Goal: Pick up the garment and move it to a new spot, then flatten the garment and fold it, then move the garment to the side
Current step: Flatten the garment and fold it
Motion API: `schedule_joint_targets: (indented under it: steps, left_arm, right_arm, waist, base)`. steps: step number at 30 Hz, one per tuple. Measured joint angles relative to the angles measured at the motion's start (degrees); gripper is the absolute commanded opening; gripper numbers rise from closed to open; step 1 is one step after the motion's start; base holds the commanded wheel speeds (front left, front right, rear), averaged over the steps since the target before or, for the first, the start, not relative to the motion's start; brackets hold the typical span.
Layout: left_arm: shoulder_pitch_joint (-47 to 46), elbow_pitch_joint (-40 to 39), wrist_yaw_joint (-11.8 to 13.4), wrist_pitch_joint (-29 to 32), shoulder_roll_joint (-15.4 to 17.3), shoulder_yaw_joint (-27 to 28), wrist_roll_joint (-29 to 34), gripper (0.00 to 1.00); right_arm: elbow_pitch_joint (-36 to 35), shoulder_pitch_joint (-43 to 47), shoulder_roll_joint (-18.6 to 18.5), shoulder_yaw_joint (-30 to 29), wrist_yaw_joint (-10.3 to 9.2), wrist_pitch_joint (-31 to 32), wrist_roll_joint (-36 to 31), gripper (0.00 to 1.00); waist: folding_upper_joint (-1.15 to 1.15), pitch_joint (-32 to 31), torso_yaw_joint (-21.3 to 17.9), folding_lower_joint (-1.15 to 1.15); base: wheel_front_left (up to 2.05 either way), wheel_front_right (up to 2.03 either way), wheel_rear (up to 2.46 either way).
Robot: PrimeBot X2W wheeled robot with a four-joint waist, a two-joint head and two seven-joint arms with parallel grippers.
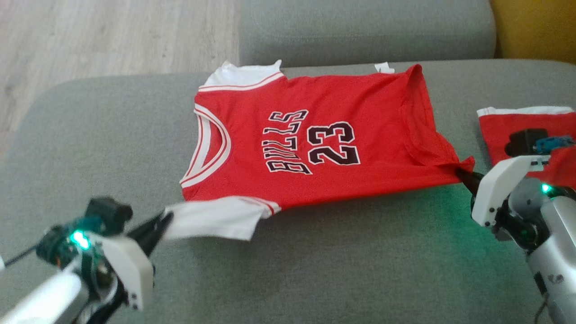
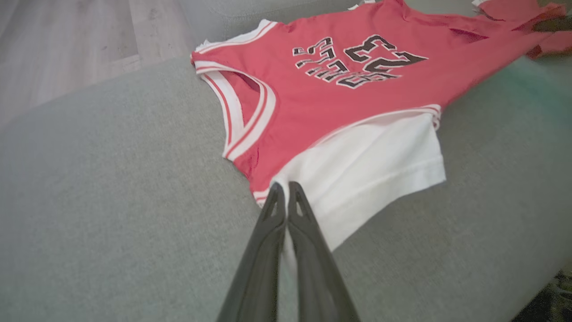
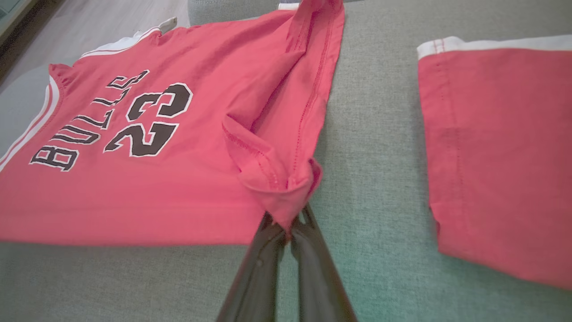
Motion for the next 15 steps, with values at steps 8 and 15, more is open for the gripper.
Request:
schedule_joint_targets:
  steps: [8, 15]
  left_arm:
    - [-9.98, 7.83, -0.93, -0.4, -3.31, 0.37, 2.8, 0.0]
    - [-20.0, 17.82, -4.25, 0.13, -7.51, -0.43, 5.54, 0.0]
  right_arm:
    - [-2.12, -2.64, 3.82, -5.94, 0.0, 3.26, -4.79, 0.0]
    - [-1.31, -6.22, 7.26, -9.78, 0.0, 5.71, -9.66, 0.0]
  waist:
    - [0.0, 3.37, -0.51, 0.01]
    - [0.0, 6.56, -1.06, 0.01]
  base:
    - [0.0, 0.0, 0.0]
    - [0.0, 0.0, 0.0]
